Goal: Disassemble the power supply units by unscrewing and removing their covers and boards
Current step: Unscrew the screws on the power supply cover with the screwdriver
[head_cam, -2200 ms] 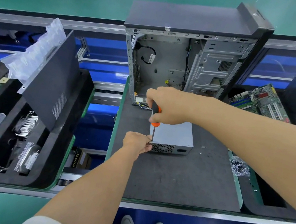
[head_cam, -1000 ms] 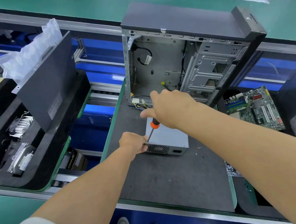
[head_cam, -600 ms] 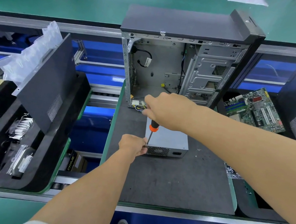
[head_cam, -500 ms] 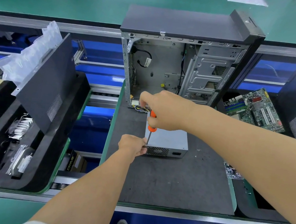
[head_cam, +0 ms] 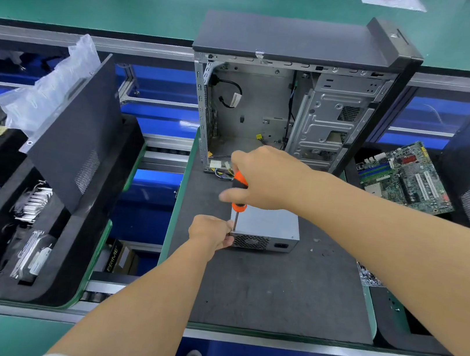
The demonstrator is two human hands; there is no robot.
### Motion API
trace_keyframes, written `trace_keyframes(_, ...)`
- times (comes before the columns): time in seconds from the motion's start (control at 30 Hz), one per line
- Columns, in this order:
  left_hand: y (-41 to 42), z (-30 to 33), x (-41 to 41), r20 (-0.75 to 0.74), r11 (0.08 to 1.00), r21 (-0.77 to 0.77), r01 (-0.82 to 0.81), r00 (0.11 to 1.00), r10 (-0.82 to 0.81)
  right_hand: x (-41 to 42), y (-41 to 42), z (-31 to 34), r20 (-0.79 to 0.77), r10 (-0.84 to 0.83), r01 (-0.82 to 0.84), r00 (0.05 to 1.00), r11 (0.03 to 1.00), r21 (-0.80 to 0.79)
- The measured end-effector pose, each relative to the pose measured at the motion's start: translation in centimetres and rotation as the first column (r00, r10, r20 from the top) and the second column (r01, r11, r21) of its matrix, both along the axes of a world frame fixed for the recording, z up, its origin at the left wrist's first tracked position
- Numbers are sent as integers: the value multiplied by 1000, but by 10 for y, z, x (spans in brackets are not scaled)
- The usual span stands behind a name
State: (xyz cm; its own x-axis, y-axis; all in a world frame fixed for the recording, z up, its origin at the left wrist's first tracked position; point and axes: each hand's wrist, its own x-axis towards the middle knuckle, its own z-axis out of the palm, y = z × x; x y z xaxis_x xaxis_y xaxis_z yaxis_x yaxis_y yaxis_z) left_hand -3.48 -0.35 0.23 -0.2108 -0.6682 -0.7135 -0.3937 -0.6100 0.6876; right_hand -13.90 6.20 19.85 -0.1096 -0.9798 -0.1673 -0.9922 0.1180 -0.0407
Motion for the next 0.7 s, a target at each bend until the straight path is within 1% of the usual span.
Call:
trace_keyframes(0.07,0,0,-1,1,1000,0,-2,1000,2,1,-1,1,-143,-69,66,987,998,-21)
trace_keyframes(0.1,0,0,-1,3,1000,0,-5,1000,5,0,-2,3,-202,-73,69,977,997,-28)
trace_keyframes(0.13,0,-1,-1,5,1000,0,-8,1000,8,-1,-3,3,-218,-58,54,974,998,-24)
trace_keyframes(0.17,0,-1,0,6,1000,-1,-9,1000,9,-2,-4,4,-182,-40,39,982,999,-12)
trace_keyframes(0.23,0,-1,-1,4,1000,-1,-8,1000,8,-5,-3,3,-52,-15,16,999,999,29)
trace_keyframes(0.3,0,-2,-1,6,1000,0,-8,1000,8,-6,0,2,1,0,0,1000,998,59)
trace_keyframes(0.37,-1,-1,-1,4,1000,-1,-11,1000,11,-5,0,2,-16,-39,39,999,998,45)
trace_keyframes(0.43,-1,-1,0,7,1000,-4,-12,1000,12,-3,0,3,-117,-84,86,990,996,10)
trace_keyframes(0.47,0,-1,-1,8,1000,-3,-14,1000,14,-4,0,3,-165,-69,68,984,998,-9)
trace_keyframes(0.5,0,-1,0,7,1000,-2,-15,1000,15,-4,0,2,-163,-46,44,986,999,-19)
trace_keyframes(0.6,0,0,0,8,1000,2,-16,1000,16,-8,0,-1,-26,-12,12,1000,1000,6)
trace_keyframes(0.7,0,-1,0,8,1000,2,-21,1000,21,-9,-1,-3,-6,-22,22,1000,1000,8)
